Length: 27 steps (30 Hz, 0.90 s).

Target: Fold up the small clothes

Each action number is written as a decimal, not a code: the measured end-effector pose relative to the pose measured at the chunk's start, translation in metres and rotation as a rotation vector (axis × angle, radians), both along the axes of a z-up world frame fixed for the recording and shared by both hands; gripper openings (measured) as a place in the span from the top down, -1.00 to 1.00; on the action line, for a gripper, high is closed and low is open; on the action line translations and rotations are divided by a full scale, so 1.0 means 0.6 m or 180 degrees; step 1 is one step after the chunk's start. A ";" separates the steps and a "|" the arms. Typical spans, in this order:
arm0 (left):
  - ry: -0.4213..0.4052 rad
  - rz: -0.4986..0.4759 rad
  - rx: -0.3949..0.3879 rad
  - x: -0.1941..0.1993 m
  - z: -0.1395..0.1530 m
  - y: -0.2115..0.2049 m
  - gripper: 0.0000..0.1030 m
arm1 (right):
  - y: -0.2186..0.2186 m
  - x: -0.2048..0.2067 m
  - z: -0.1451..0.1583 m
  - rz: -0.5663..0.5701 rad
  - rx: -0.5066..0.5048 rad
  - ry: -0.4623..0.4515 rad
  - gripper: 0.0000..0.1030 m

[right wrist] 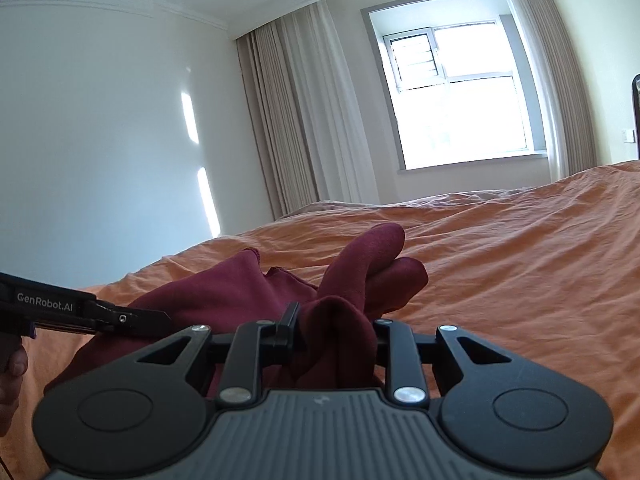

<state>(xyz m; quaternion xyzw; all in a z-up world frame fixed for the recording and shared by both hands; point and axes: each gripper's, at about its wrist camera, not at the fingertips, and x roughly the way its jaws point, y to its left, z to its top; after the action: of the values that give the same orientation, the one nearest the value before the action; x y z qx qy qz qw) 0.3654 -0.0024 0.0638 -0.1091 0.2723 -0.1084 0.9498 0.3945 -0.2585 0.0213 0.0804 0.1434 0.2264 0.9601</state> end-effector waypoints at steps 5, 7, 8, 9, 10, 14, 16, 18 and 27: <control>0.0071 0.0221 -0.0034 0.000 -0.006 0.061 0.40 | 0.043 0.025 -0.025 0.0112 -0.0031 0.0194 0.46; 0.0161 0.0260 -0.0069 0.001 -0.023 0.078 0.39 | 0.046 0.026 -0.041 0.0068 -0.0089 0.0261 0.44; 0.0212 0.0266 -0.0097 0.002 -0.032 0.084 0.39 | 0.046 0.026 -0.047 0.0039 -0.0110 0.0291 0.42; 0.0252 0.0274 -0.0128 0.002 -0.042 0.090 0.38 | 0.044 0.025 -0.051 0.0012 -0.0115 0.0322 0.40; 0.0269 0.0295 -0.0148 0.000 -0.053 0.094 0.37 | 0.038 0.025 -0.055 -0.0010 -0.0107 0.0356 0.39; 0.0289 0.0341 -0.0232 -0.008 -0.073 0.105 0.30 | 0.030 0.023 -0.059 -0.0050 -0.0103 0.0414 0.25; 0.0290 0.0342 -0.0246 -0.007 -0.076 0.107 0.27 | 0.030 0.017 -0.056 -0.0063 -0.0124 0.0407 0.17; 0.0301 0.0348 -0.0245 -0.009 -0.075 0.107 0.24 | 0.031 0.016 -0.055 -0.0072 -0.0148 0.0403 0.09; 0.0229 0.0462 -0.0204 -0.038 -0.050 0.107 -0.45 | 0.026 -0.029 -0.032 -0.0241 -0.0226 0.0281 -0.64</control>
<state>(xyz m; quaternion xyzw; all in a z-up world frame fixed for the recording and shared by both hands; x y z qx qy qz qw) 0.3425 0.0620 0.0338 -0.1627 0.2940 -0.0439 0.9408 0.3769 -0.2427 0.0023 0.0616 0.1904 0.1809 0.9629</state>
